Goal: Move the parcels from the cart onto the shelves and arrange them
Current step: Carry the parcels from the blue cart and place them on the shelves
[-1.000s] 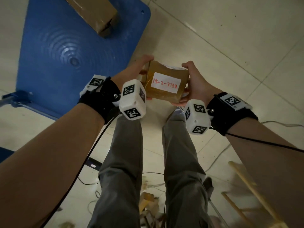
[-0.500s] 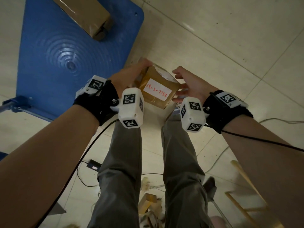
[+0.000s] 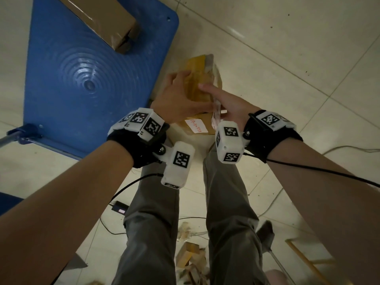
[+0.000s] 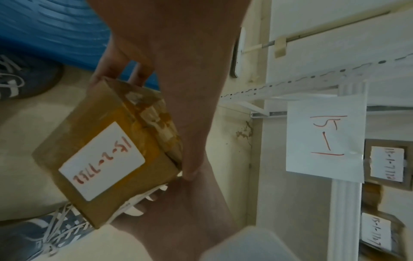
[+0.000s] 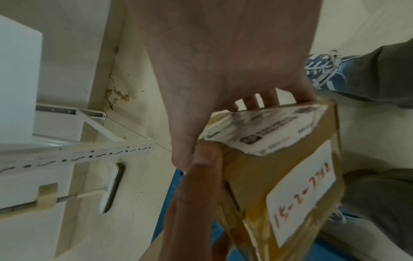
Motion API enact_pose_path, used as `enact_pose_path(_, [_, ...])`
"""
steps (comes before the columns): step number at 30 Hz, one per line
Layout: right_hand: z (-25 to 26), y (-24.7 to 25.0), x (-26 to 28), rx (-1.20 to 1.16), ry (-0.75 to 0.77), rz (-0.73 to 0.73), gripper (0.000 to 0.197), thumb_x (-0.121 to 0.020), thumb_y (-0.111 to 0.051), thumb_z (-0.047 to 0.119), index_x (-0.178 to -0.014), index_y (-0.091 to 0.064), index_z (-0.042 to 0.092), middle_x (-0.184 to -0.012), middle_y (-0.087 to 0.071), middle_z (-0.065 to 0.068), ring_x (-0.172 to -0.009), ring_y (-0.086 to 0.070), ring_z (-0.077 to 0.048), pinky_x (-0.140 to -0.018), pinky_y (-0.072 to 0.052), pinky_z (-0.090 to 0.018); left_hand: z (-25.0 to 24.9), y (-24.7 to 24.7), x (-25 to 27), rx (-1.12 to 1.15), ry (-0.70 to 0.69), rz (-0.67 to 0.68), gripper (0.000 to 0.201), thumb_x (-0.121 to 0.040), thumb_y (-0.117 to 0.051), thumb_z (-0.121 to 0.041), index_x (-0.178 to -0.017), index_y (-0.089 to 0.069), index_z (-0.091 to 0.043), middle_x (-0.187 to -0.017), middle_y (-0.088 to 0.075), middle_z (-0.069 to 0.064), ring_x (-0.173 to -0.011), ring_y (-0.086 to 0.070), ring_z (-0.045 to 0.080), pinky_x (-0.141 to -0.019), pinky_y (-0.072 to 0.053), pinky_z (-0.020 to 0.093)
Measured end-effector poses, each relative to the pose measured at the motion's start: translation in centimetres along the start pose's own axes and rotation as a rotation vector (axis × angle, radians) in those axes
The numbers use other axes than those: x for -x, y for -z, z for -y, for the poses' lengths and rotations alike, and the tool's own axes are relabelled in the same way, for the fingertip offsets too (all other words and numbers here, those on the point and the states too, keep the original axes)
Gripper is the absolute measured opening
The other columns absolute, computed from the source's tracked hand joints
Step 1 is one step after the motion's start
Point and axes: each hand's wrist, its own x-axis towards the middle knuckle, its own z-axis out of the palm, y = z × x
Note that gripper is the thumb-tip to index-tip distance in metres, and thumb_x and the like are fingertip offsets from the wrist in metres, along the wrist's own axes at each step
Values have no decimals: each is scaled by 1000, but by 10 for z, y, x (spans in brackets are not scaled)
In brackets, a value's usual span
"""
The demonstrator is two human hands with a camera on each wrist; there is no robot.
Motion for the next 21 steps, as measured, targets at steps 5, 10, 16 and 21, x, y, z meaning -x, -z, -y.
enact_pose_path(5, [-12,13,1,-134,6,40,65,-78,-75,56,-129,-61,19,-109,-71,-9,-73,-70,-21,-58,-59,-31,5,12,3,298,42,-56,81,-84,-63,-57,-150,-24,-30,-148,-34,-2,-124,-51,20,-97,-51,40])
enact_pose_path(10, [-30,30,8,-369,-3,73,64,-79,-76,49,-132,-58,19,-120,-72,-10,-94,-76,-29,-71,-61,-41,15,25,-2,654,263,-108,57,-90,-57,-53,-138,-43,-26,-128,-53,-5,-95,-67,18,-78,-57,35])
enact_pose_path(16, [-50,44,17,-480,71,117,59,-87,-63,51,-138,-51,25,-131,-67,-12,-115,-66,-35,-91,-57,-49,21,33,-5,649,279,-53,16,-94,-57,-37,-105,-57,-25,-115,-64,1,-99,-66,22,-88,-55,37])
enact_pose_path(21, [-57,40,20,-565,75,177,76,-78,-69,55,-143,-45,24,-139,-60,-15,-130,-53,-43,-111,-36,-62,3,31,0,605,299,63,36,-89,-60,-51,-115,-57,-27,-117,-64,-1,-103,-66,23,-83,-56,38])
